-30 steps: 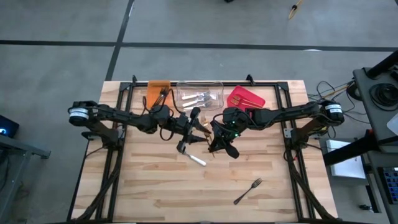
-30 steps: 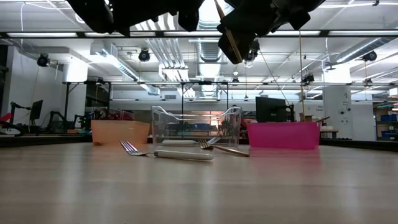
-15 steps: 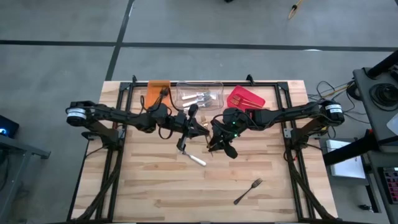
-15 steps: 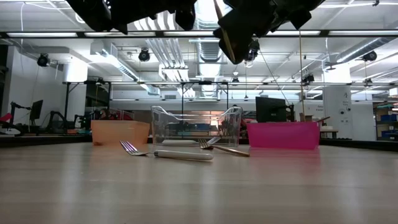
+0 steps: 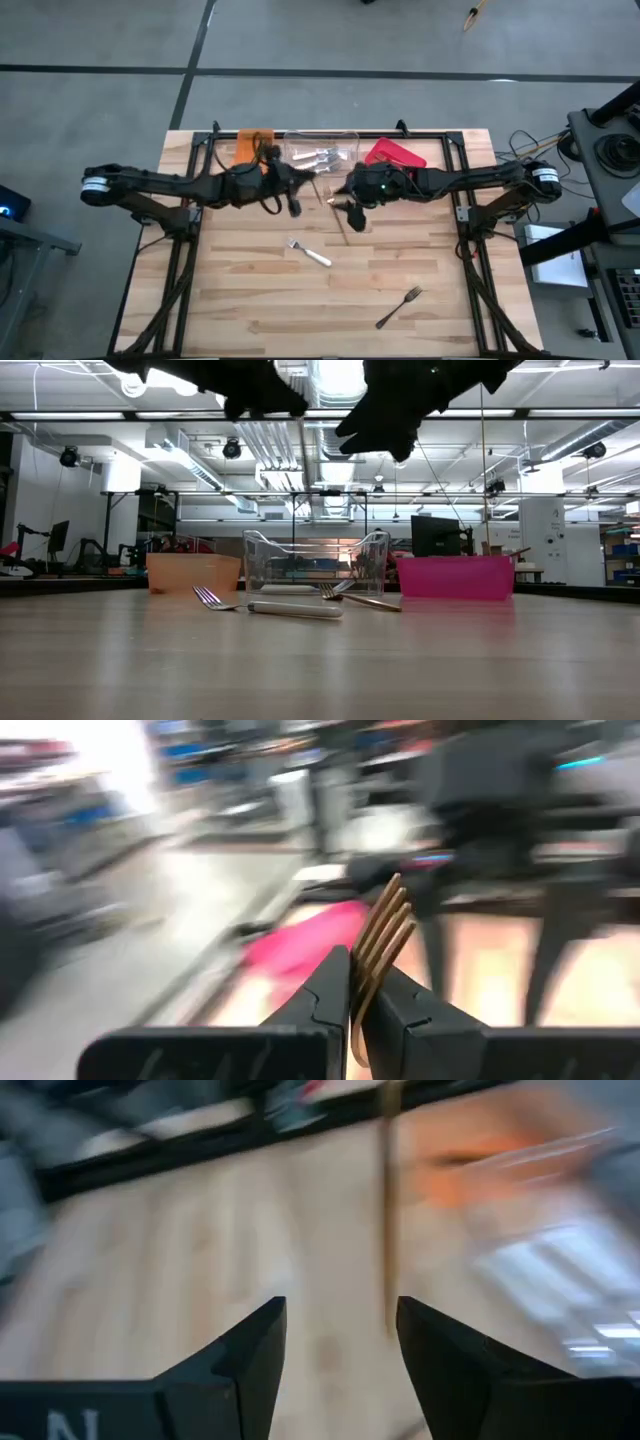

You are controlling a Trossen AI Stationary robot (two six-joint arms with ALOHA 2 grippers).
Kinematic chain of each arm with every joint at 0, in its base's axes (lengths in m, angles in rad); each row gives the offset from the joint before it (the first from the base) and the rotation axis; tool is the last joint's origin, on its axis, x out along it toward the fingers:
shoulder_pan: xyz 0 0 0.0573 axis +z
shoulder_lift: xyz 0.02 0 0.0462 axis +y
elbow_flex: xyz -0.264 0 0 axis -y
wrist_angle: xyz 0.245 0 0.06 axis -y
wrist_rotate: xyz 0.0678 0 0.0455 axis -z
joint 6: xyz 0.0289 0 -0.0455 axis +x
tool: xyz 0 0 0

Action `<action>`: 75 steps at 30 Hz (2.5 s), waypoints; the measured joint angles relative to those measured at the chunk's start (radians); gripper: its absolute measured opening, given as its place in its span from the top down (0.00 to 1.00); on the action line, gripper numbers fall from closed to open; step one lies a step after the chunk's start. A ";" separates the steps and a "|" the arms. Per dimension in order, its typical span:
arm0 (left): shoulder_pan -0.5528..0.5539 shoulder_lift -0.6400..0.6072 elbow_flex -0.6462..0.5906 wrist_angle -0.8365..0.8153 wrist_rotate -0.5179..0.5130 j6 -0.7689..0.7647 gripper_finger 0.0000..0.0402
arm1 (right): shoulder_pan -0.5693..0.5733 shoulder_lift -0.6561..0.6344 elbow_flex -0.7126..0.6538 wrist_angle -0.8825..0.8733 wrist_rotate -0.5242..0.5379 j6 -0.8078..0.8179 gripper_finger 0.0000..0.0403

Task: Sort silverware by color (type)
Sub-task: Put the gold fork into the red bin

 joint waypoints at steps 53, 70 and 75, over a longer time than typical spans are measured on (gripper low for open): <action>-0.019 -0.008 -0.002 -0.008 -0.208 -0.075 0.94 | 0.054 0.270 0.034 0.564 0.548 -0.162 0.97; -0.016 -0.235 -0.007 -0.074 -0.199 0.240 0.62 | -0.149 0.276 0.592 -0.729 0.184 -0.047 0.97; -0.012 -0.309 -0.042 -0.081 -0.200 0.274 0.62 | -0.292 0.346 0.707 -1.011 -0.111 -0.046 0.97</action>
